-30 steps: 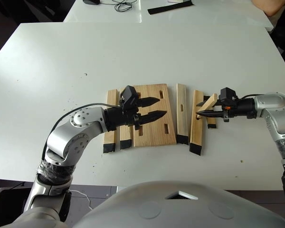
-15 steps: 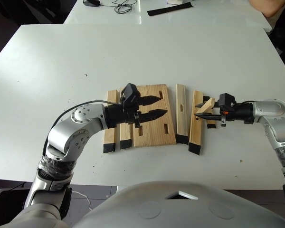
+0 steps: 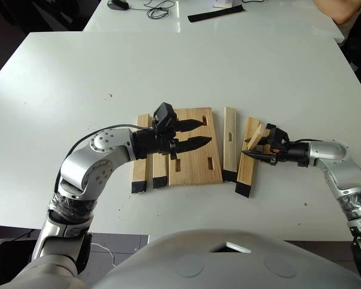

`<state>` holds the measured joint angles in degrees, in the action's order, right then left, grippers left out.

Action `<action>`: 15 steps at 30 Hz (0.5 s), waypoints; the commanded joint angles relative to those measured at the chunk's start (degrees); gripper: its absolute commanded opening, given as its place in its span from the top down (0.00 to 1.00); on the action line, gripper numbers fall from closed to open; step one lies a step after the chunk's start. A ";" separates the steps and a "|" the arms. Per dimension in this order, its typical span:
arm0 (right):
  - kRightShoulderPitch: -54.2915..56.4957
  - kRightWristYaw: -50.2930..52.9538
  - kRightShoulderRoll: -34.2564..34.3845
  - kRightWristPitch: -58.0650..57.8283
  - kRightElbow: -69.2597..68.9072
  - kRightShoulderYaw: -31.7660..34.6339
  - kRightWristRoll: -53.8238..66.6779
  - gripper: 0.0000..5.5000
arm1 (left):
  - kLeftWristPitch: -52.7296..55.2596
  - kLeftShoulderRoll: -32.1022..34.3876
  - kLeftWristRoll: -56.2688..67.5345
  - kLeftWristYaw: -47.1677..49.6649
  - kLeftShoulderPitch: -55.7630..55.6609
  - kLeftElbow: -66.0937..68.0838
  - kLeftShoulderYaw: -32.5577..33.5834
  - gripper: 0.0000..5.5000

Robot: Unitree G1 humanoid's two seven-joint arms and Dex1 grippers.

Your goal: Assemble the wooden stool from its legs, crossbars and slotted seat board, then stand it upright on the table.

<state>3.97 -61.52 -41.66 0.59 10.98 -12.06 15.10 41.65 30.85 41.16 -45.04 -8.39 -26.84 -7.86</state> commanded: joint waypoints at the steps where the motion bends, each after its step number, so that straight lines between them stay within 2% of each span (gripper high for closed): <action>1: -3.75 3.15 0.34 -0.20 5.54 -2.55 -7.06 0.52 | 0.43 0.07 -0.15 0.03 -1.07 0.48 0.35 0.51; 3: -3.33 3.95 0.38 0.04 4.29 -1.15 -5.78 0.48 | 0.29 0.00 -0.27 0.16 -1.15 0.67 0.52 0.51; 9: -3.75 2.39 -1.69 -5.56 -7.13 4.02 1.47 0.48 | -0.33 -0.83 -0.60 1.34 -0.43 0.26 0.94 0.51; 15: -4.07 1.49 -4.44 -15.83 -19.91 12.53 11.02 0.48 | 0.31 -2.82 0.74 3.83 -0.46 -0.20 2.73 0.51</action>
<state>-0.53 -59.88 -44.59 -12.29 -5.50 -2.34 23.28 41.68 28.39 41.55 -42.21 -8.52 -26.59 -5.91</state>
